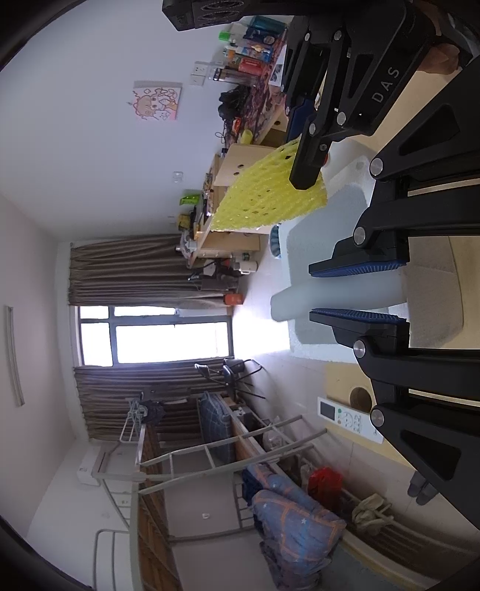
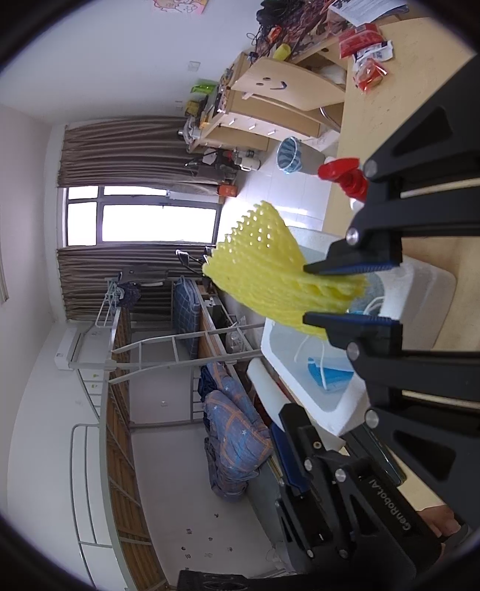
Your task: Organize soft objects
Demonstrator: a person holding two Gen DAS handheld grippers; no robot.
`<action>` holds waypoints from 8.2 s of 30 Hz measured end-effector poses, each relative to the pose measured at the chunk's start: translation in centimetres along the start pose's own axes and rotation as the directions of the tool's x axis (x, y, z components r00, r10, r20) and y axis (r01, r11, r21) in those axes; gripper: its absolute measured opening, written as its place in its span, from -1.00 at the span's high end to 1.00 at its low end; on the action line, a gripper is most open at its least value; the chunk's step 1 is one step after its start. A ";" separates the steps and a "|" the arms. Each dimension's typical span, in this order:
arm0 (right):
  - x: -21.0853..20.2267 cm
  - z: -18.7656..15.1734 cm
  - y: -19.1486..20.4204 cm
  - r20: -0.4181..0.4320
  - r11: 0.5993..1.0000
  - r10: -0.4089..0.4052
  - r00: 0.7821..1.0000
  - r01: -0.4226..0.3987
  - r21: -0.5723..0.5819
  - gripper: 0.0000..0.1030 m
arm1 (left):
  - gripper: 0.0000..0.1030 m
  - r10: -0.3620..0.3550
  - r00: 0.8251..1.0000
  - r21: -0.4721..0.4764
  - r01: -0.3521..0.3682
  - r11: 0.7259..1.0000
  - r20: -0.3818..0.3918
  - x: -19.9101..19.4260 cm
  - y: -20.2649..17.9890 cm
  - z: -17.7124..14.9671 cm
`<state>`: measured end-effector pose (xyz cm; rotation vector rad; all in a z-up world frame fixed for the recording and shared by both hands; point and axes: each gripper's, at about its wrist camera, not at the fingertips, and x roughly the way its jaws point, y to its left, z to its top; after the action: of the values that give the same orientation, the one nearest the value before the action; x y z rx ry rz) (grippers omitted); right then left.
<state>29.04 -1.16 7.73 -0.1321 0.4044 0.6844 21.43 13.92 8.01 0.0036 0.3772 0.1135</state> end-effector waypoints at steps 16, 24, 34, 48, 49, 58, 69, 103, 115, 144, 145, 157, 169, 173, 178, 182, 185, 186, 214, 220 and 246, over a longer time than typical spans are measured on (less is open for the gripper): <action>0.4 0.4 -1.2 -0.012 1.000 -0.022 1.000 0.022 0.005 0.57 | 0.64 -0.010 1.000 0.013 0.010 1.000 -0.021 2.3 -0.3 0.7; -1.4 0.4 -2.2 0.007 0.997 -0.079 0.997 0.079 0.020 0.57 | 0.64 -0.063 0.997 0.023 0.064 0.998 -0.043 3.8 -1.8 1.1; -1.0 0.0 -2.8 -0.005 0.995 -0.093 0.996 0.093 0.033 0.57 | 0.64 -0.076 0.994 0.018 0.078 0.997 -0.073 5.0 -1.6 1.1; -1.1 0.1 -2.7 0.004 0.995 -0.096 0.995 0.096 0.034 0.57 | -0.98 -0.043 0.999 -0.006 0.043 0.999 0.008 4.4 -1.2 1.4; -1.1 0.0 -2.8 0.005 0.995 -0.096 0.995 0.095 0.036 0.57 | -0.98 -0.033 0.999 -0.015 0.033 0.999 0.017 4.2 -1.0 1.3; -1.1 -0.1 -2.6 0.003 0.996 -0.078 0.997 0.078 0.033 0.57 | -0.98 0.007 1.000 -0.040 -0.006 0.999 0.016 3.4 0.2 1.1; 1.0 0.2 -1.4 -0.021 1.000 -0.024 0.999 0.024 0.016 0.57 | -0.98 0.070 0.997 -0.048 -0.069 0.996 0.034 1.7 2.0 0.9; 5.1 1.1 2.7 -0.056 0.998 0.061 0.997 -0.062 -0.017 0.18 | -0.98 0.177 0.983 -0.086 -0.173 0.981 0.038 0.1 7.3 -0.1; 5.3 0.9 2.4 -0.067 0.998 0.052 0.996 -0.055 -0.033 -0.48 | -0.98 0.164 0.986 -0.088 -0.161 0.983 0.032 0.4 6.8 -0.3; 0.4 1.4 1.4 0.036 0.999 0.019 0.999 -0.020 0.032 -0.86 | -0.98 0.148 0.987 -0.083 -0.142 0.986 0.064 -2.2 4.6 0.2; 0.1 1.5 1.3 0.037 0.999 0.019 0.999 -0.020 0.037 -0.87 | -0.98 0.146 0.987 -0.084 -0.140 0.987 0.068 -2.4 4.6 0.3; -3.7 1.2 1.5 0.066 0.998 -0.023 0.998 0.019 0.062 -0.99 | -0.98 0.127 0.987 -0.061 -0.122 0.991 0.096 -5.5 2.9 0.2; -7.1 0.3 1.4 0.102 0.997 -0.046 0.994 0.039 0.070 -0.99 | -0.98 0.100 0.987 -0.059 -0.093 0.994 0.123 -8.3 1.8 -0.3; -8.2 0.0 1.3 0.113 0.997 -0.043 0.993 0.035 0.071 -0.99 | -0.98 0.094 0.987 -0.062 -0.086 0.994 0.134 -9.2 1.3 -0.3; -10.3 -0.5 1.8 0.146 0.998 -0.039 0.989 0.031 0.054 -0.99 | -0.98 0.085 0.985 -0.066 -0.076 0.995 0.150 -10.6 0.6 -0.6; -12.1 -1.2 2.4 0.172 0.998 -0.060 0.983 0.054 0.039 -0.99 | -0.98 0.074 0.985 -0.076 -0.063 0.995 0.156 -11.7 0.2 -0.9; -13.2 -1.8 2.5 0.188 0.997 -0.070 0.980 0.064 0.034 -0.99 | -0.98 0.079 0.985 -0.087 -0.066 0.994 0.155 -12.3 0.0 -1.2; -13.5 -2.1 2.4 0.193 0.997 -0.071 0.979 0.065 0.036 -0.99 | -0.98 0.078 0.985 -0.089 -0.065 0.994 0.154 -12.5 -0.1 -1.4; -16.7 -12.1 2.6 0.242 0.990 -0.130 0.961 0.115 0.076 -0.99 | -0.98 0.046 0.968 -0.085 -0.025 0.996 0.246 -16.2 -3.5 -10.2; -16.8 -13.1 2.8 0.240 0.989 -0.141 0.961 0.124 0.083 -0.99 | -0.98 0.046 0.975 -0.078 -0.030 0.997 0.218 -15.7 -3.7 -11.0; -17.1 -13.5 2.9 0.217 0.987 -0.145 0.965 0.128 0.093 -0.99 | -0.98 0.040 0.983 -0.083 -0.025 0.996 0.182 -15.6 -3.8 -11.8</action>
<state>10.88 -12.29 2.35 -0.0079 0.2034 0.5396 3.10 8.23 2.73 -0.0591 0.1884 0.1593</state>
